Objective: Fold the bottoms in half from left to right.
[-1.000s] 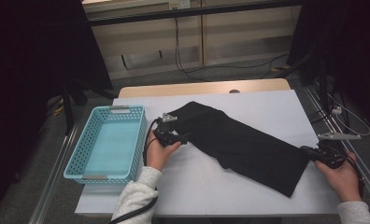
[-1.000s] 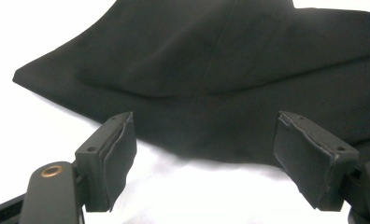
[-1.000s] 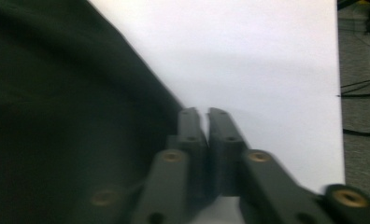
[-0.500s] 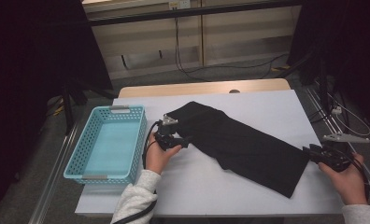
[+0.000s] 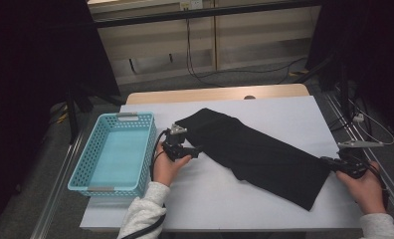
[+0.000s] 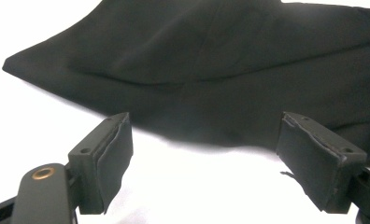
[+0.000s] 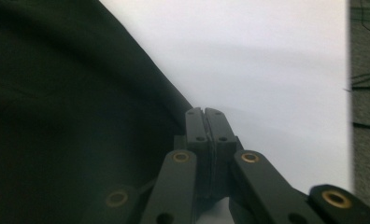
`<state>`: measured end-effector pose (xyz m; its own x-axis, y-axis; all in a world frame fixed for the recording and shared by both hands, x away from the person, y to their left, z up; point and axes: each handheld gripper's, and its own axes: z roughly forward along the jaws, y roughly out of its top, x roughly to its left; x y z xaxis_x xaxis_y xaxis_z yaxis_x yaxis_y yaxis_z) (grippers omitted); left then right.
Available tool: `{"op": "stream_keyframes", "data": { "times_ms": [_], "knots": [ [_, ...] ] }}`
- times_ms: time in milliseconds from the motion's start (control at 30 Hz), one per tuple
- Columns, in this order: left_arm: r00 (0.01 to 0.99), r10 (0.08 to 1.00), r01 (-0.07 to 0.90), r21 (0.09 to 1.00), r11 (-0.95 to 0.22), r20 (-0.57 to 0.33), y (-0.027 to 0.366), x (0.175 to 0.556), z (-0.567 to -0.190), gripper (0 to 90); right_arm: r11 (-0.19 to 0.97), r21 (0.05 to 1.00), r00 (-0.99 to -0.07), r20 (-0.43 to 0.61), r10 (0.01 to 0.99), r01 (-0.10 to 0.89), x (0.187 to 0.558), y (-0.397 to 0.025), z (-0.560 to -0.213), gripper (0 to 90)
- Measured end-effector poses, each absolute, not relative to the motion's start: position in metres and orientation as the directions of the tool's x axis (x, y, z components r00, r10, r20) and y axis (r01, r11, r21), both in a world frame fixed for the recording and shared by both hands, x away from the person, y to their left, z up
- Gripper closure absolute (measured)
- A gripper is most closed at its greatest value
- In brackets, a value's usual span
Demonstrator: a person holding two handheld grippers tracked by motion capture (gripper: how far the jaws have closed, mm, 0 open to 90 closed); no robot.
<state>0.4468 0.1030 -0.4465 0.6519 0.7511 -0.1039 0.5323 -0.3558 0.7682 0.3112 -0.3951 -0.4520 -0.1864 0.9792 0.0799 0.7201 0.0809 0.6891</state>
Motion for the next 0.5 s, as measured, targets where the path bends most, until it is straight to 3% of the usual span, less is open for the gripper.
{"op": "stream_keyframes", "data": {
  "times_ms": [100, 200, 233, 300, 500],
  "knots": [
    [0.65, 0.753, 0.53, 0.772, -0.351, -0.103, 0.102, 0.447, -0.446, 18.7, 0.07, 0.708, -0.153, 0.055, 0.987, 0.703, 0.309, -0.399, -0.452, 88.6],
    [0.653, 0.749, 0.528, 0.774, -0.349, -0.107, 0.1, 0.446, -0.445, 18.6, 0.083, 0.734, -0.161, 0.037, 0.986, 0.674, 0.309, -0.394, -0.449, 70.6],
    [0.661, 0.743, 0.526, 0.77, -0.361, -0.103, 0.1, 0.446, -0.444, 18.6, 0.101, 0.74, -0.18, 0.028, 0.983, 0.665, 0.309, -0.39, -0.447, 70.2],
    [0.66, 0.743, 0.527, 0.773, -0.353, -0.111, 0.098, 0.445, -0.444, 18.5, 0.113, 0.758, -0.211, 0.033, 0.977, 0.643, 0.307, -0.381, -0.443, 59.1],
    [0.667, 0.736, 0.526, 0.769, -0.362, -0.111, 0.097, 0.445, -0.442, 18.2, 0.176, 0.762, -0.347, 0.068, 0.935, 0.623, 0.303, -0.337, -0.437, 48.2]
  ]
}}
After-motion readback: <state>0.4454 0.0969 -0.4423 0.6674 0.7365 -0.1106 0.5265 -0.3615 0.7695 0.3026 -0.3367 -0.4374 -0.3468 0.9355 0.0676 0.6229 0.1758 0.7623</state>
